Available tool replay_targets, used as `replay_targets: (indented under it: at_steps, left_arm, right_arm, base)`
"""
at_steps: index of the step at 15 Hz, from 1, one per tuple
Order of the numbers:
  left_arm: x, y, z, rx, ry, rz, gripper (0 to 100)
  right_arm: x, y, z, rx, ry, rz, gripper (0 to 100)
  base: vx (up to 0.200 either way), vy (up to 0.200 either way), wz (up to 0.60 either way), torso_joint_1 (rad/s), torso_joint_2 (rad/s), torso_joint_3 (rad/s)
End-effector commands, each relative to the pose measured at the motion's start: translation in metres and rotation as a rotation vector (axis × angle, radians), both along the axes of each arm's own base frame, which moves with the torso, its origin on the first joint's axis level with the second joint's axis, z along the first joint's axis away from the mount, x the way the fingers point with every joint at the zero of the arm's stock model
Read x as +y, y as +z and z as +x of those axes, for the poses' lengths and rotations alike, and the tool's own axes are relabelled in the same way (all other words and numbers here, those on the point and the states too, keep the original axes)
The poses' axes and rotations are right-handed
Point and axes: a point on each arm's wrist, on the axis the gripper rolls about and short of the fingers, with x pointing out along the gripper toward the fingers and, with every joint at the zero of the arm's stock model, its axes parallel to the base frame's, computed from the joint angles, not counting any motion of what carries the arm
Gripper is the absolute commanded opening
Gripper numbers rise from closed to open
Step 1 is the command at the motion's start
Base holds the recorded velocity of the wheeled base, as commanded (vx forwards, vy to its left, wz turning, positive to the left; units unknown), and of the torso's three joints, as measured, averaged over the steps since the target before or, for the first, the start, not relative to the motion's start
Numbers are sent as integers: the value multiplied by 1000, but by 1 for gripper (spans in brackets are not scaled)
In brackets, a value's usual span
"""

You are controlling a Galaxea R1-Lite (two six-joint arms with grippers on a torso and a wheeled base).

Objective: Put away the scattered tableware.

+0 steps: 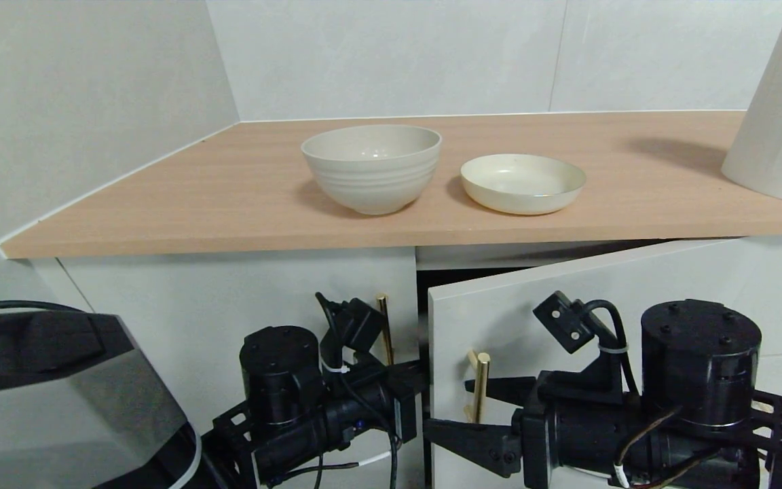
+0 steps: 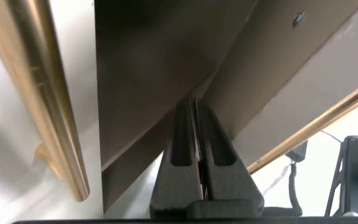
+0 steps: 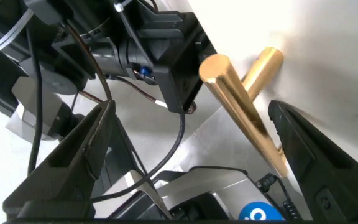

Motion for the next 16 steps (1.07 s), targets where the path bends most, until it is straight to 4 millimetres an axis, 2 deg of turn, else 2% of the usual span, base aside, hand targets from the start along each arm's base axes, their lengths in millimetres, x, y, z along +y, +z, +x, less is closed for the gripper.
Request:
replay_targets:
  at_steps: [1,5,9,16]
  left_arm:
    - [-1,2,0,-11,-6,-9,0]
    - [-10,-1,-7,-9,-39,-8,0]
    - [-9,9,-9,-32,-41,-28,0]
    - [-16,19,-7,-63,-94,-62,0]
  right_arm:
    - [-12,1,-6,-9,-14,-9,100]
    - [-32,5,-21,-21,-58,-3,100]
    - [-53,5,-41,-21,-86,-15,100]
    - [-75,5,-60,-41,-176,-123,100]
  base:
    - [0,0,0,0,0,0]
    - [0,0,0,0,0,0]
    - [0,0,0,0,0,0]
    - [0,0,0,0,0,0]
